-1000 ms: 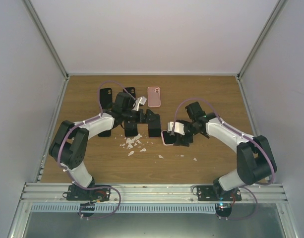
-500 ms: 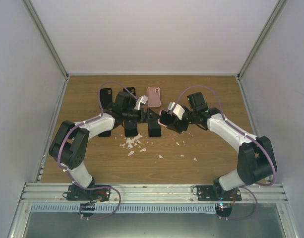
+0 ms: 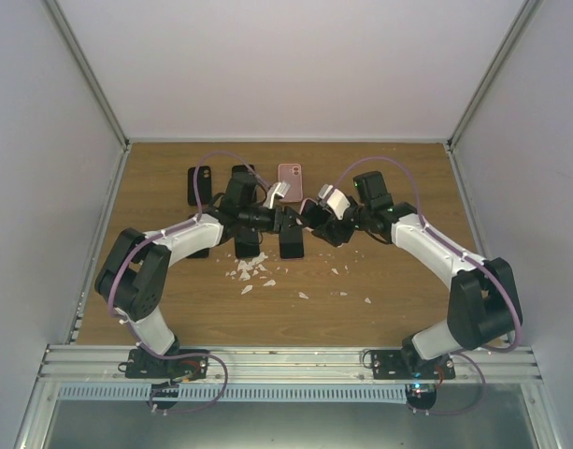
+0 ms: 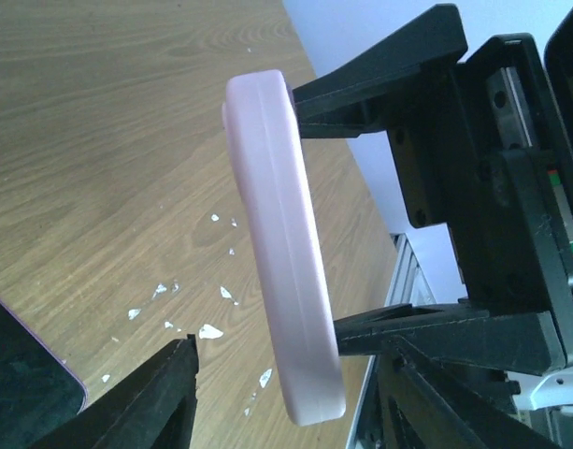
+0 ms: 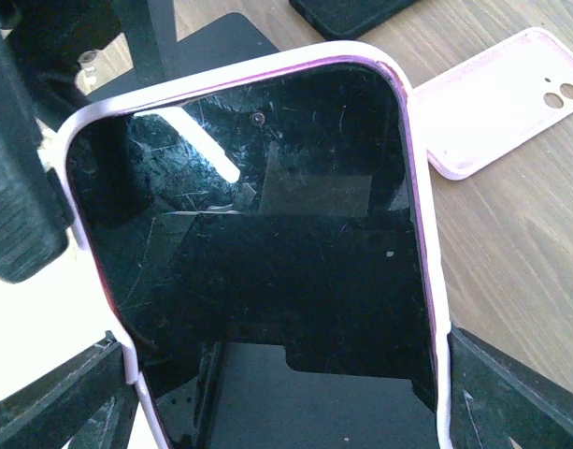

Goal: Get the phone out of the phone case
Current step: Pick up the phone at the center of the board.

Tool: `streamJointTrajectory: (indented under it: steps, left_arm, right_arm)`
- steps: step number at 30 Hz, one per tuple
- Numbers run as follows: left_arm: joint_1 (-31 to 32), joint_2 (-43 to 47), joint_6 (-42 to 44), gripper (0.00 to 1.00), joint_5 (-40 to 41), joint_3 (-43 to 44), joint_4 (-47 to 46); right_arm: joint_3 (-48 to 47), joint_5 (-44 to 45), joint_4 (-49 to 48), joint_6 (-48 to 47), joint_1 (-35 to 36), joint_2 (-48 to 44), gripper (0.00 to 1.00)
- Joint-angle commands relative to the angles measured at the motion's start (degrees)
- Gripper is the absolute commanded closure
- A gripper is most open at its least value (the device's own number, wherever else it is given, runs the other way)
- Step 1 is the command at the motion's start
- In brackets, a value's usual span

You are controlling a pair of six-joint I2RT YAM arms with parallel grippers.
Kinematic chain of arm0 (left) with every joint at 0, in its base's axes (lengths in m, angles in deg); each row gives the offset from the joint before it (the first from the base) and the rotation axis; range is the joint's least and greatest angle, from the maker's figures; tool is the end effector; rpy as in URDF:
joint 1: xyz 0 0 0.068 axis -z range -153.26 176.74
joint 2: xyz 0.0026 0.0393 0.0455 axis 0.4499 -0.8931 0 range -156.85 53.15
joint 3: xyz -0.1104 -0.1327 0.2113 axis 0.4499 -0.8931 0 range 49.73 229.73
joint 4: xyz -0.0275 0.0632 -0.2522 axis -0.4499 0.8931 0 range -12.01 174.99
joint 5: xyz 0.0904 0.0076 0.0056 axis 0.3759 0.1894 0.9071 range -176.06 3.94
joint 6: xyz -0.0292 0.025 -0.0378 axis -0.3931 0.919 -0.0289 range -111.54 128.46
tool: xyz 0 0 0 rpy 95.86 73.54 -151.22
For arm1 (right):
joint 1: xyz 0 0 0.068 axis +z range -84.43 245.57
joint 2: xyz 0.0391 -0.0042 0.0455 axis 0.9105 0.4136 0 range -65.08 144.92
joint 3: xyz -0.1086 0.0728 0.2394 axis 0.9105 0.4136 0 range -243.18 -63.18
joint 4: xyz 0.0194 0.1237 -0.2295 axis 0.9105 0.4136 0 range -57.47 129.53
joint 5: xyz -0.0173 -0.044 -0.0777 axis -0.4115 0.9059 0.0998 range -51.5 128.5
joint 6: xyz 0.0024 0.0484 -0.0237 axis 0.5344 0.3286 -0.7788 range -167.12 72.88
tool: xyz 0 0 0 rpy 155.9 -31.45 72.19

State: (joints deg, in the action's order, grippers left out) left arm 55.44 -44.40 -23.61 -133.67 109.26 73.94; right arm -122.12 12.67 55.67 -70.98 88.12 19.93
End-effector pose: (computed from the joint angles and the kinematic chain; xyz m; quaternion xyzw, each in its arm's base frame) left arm 0.3083 -0.1988 0.2168 0.1657 0.8129 -0.5248 0.1904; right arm 0.2829 0.1343 0.2424 -0.4316 0.8090 0.2056 0.3420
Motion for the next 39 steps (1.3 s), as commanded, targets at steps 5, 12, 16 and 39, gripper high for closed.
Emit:
streamJointTrajectory:
  steps: [5, 12, 16, 39]
  left_arm:
    - [0.29, -0.14, 0.52, 0.66, 1.84, 1.49, -1.99]
    - [0.34, -1.04, 0.72, 0.95, 1.25, 4.28, -1.62]
    - [0.17, -0.60, 1.88, 1.00, -0.01, 3.93, -1.48]
    - [-1.83, 6.45, 37.76, 1.00, -20.10, 11.26, 17.58]
  right_arm:
    - [-0.85, 0.85, -3.32, 2.78, 0.45, -3.33, 0.36]
    - [-0.66, 0.27, -3.29, 3.29, 0.68, -3.91, 0.35]
    - [-0.99, -2.41, -0.98, 2.16, 0.52, -4.31, 0.21]
    - [-9.81, -25.63, 28.91, -14.10, -9.27, -7.47, 0.05]
